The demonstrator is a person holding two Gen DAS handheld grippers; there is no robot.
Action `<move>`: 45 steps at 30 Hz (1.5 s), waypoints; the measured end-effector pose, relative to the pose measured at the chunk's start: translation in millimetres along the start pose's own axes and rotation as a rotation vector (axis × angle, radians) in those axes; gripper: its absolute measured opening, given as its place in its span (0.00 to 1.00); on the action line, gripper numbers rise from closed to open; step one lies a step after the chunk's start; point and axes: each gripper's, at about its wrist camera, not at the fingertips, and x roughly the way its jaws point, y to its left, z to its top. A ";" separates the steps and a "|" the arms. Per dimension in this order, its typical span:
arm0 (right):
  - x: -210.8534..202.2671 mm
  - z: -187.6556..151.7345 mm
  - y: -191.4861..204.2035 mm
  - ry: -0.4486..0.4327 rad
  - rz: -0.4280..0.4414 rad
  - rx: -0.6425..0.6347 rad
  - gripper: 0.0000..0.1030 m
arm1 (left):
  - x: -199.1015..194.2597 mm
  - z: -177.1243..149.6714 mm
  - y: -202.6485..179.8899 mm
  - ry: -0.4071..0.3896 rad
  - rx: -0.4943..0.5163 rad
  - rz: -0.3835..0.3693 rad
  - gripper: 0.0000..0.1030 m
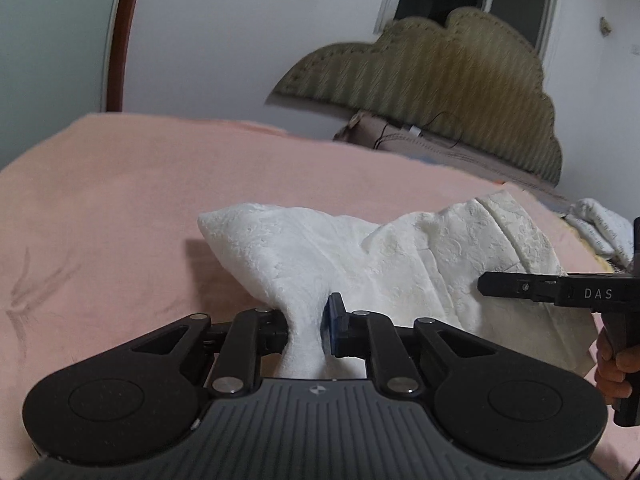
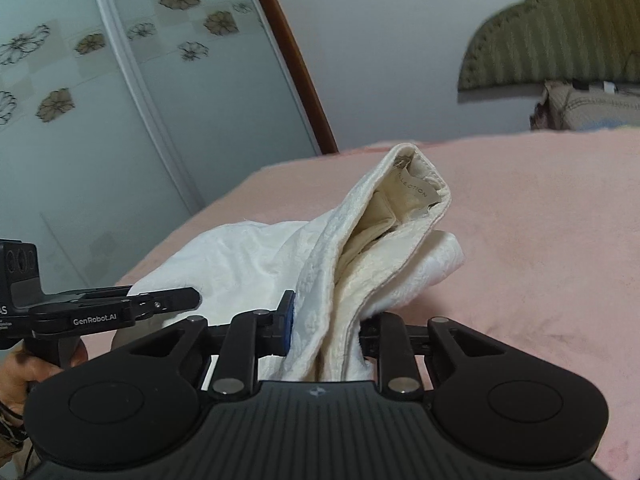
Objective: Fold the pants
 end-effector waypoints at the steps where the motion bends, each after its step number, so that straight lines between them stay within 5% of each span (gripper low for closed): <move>1: 5.4 -4.1 -3.3 0.018 -0.036 0.011 0.27 | 3.4 -2.9 3.3 0.002 -0.003 0.012 0.19; 4: 9.3 -16.6 -19.8 0.068 -0.090 0.087 0.40 | -0.3 -9.9 8.8 0.000 -0.006 0.011 0.36; 8: -13.3 -31.1 -32.9 0.065 -0.058 0.158 0.40 | -30.0 -19.2 3.6 -0.051 0.101 0.090 0.49; 11: -41.5 -41.2 -16.8 -0.019 -0.233 0.088 0.52 | -56.3 -34.3 -0.7 -0.083 0.145 0.165 0.67; 14: -64.9 -52.3 9.8 -0.117 -0.326 -0.023 0.55 | -53.2 -44.5 -4.9 0.008 0.164 0.177 0.70; 16: -70.5 -58.0 30.9 -0.129 -0.261 -0.097 0.54 | -49.9 -50.8 -4.3 0.016 0.188 0.201 0.71; 19: -50.8 -71.9 53.1 0.034 -0.303 -0.247 0.62 | -59.4 -48.1 -1.3 0.010 0.129 0.207 0.70; 22: -53.7 -75.4 52.3 0.047 -0.402 -0.225 0.63 | -84.8 -48.3 -5.7 -0.017 0.080 0.187 0.71; 24: -77.3 -78.3 56.2 -0.015 -0.376 -0.153 0.63 | -102.7 -56.1 -14.4 -0.036 0.083 0.156 0.78; 28: -110.6 -100.5 83.2 -0.064 -0.291 -0.163 0.93 | -119.2 -80.9 -39.1 -0.027 0.076 0.093 0.88; 33: -127.9 -125.9 120.6 -0.005 -0.267 -0.273 0.93 | -125.8 -108.2 -54.5 0.009 0.027 0.044 0.88; 37: -148.6 -139.9 150.8 -0.023 -0.324 -0.357 0.93 | -125.5 -124.0 -57.6 0.028 -0.014 0.098 0.89; 42: -162.2 -127.4 125.4 -0.045 0.146 0.013 1.00 | -115.1 -130.3 -57.8 0.031 0.013 0.178 0.91; 43: -156.5 -126.7 120.5 -0.040 0.127 0.053 1.00 | -112.3 -131.9 -58.9 0.022 0.024 0.196 0.93; 45: -139.5 -127.5 116.8 -0.013 -0.059 0.051 1.00 | -104.5 -132.7 -61.7 0.031 0.050 0.211 0.97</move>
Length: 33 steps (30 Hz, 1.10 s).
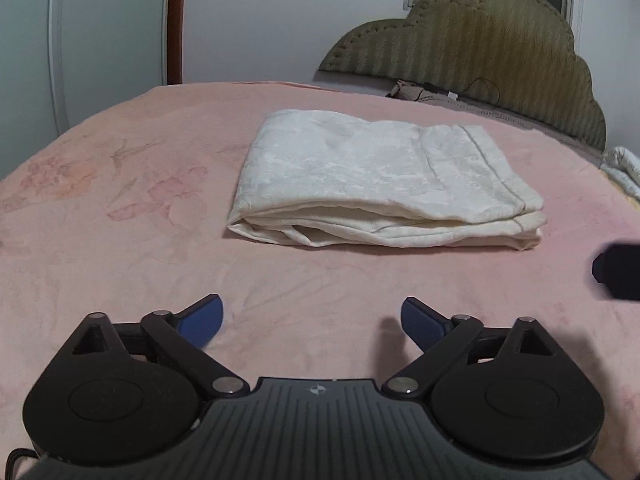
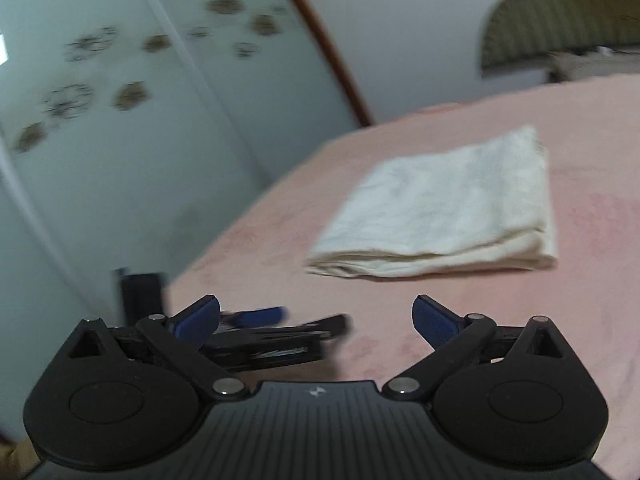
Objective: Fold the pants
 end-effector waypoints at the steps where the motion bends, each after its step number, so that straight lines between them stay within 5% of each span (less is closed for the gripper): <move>1: 11.6 -0.7 -1.0 0.017 -0.100 -0.017 1.00 | 4.6 0.3 -2.7 0.016 0.026 0.004 1.00; 3: 29.5 -5.4 -5.7 0.043 -0.218 -0.023 1.00 | 9.9 -1.9 -9.0 0.032 0.079 0.025 1.00; 7: 38.8 -17.5 -19.3 0.029 -0.186 0.067 1.00 | 10.0 -4.5 -7.0 0.028 0.079 0.025 1.00; 11: 38.1 -25.8 -24.8 0.016 -0.276 0.039 1.00 | 7.6 -4.7 -2.8 0.024 0.059 0.015 1.00; 15: 38.1 -31.3 -31.7 0.010 -0.327 0.019 1.00 | 4.8 -5.6 5.3 0.015 -0.008 0.084 1.00; 33: 47.9 -38.9 -33.9 0.003 -0.347 -0.060 1.00 | 5.2 -4.4 3.2 0.026 0.014 0.103 1.00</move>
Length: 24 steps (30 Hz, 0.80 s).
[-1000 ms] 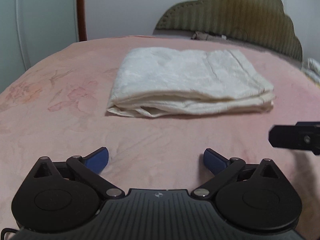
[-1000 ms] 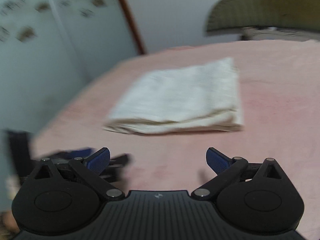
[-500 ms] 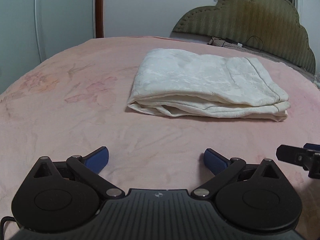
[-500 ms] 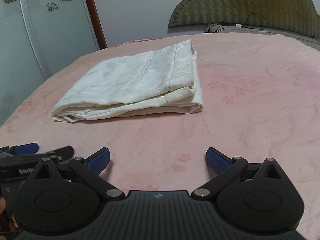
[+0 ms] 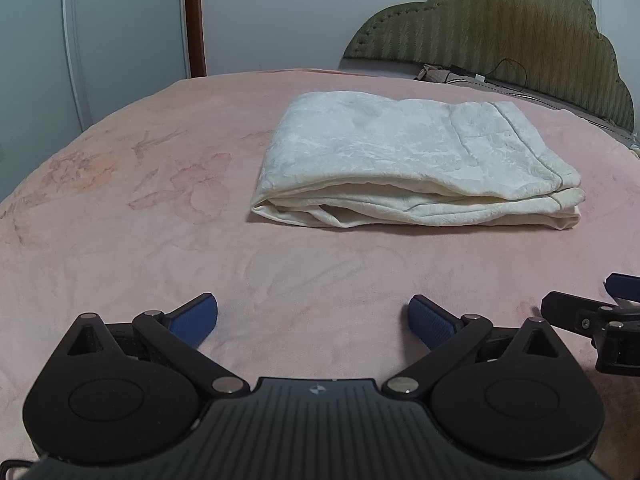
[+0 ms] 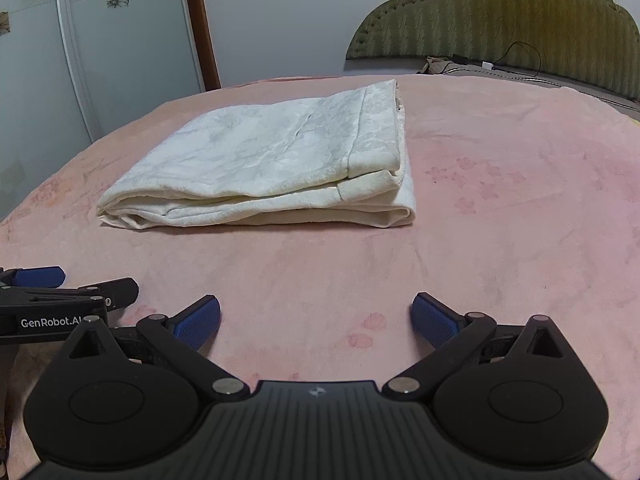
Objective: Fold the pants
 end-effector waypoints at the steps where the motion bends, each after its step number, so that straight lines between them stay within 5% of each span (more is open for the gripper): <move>1: 0.0 -0.3 0.5 0.000 -0.003 -0.001 1.00 | 0.1 0.0 0.2 0.000 0.000 0.000 1.00; 11: 3.4 -0.7 8.9 0.015 -0.046 -0.048 1.00 | 0.3 0.1 -0.1 0.000 0.000 0.000 1.00; 17: -13.1 1.9 15.2 -0.082 -0.054 -0.080 1.00 | 0.3 0.1 0.0 0.000 0.000 0.000 1.00; 24: 5.0 -0.6 10.2 0.017 -0.072 -0.069 1.00 | 0.1 0.2 0.2 0.000 0.000 -0.001 1.00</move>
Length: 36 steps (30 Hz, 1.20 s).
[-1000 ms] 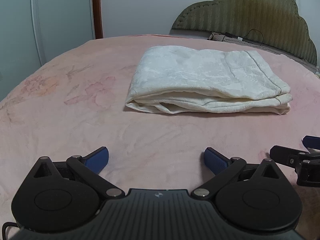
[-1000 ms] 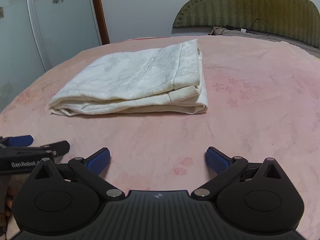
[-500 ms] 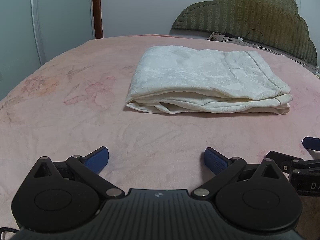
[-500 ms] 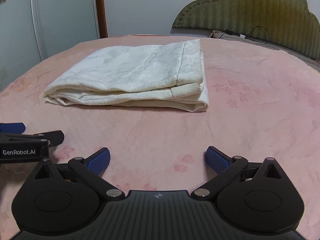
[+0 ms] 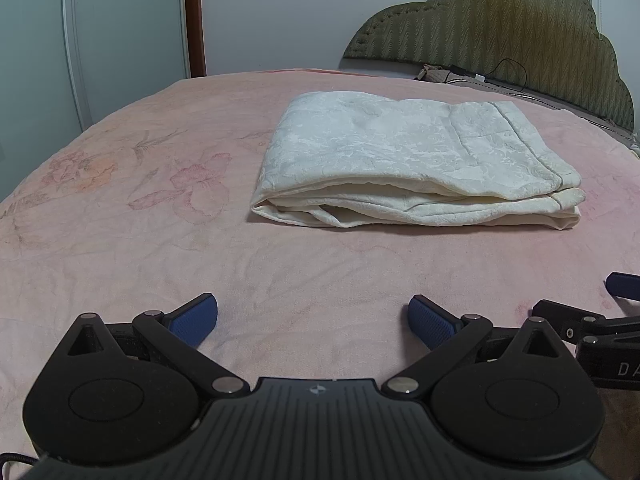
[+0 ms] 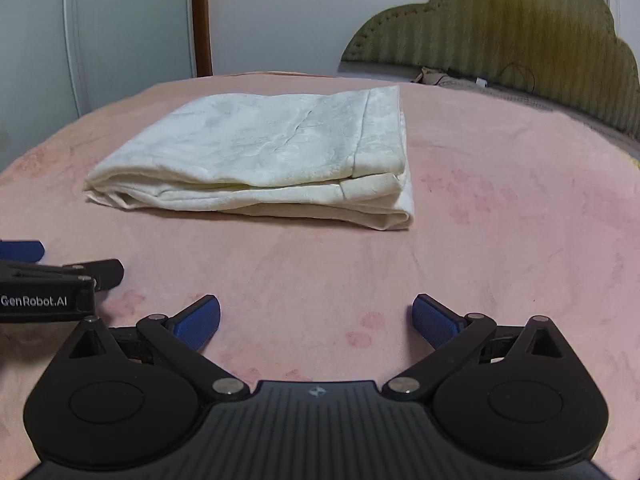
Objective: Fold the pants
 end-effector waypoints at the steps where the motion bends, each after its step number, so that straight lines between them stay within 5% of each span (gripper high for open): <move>1: 0.2 -0.2 -0.6 0.000 0.002 0.003 1.00 | 0.1 -0.2 -0.2 0.000 0.001 0.000 1.00; 36: 0.3 -1.5 2.1 0.001 0.001 0.003 1.00 | 0.1 -0.4 -0.3 0.000 0.001 0.000 1.00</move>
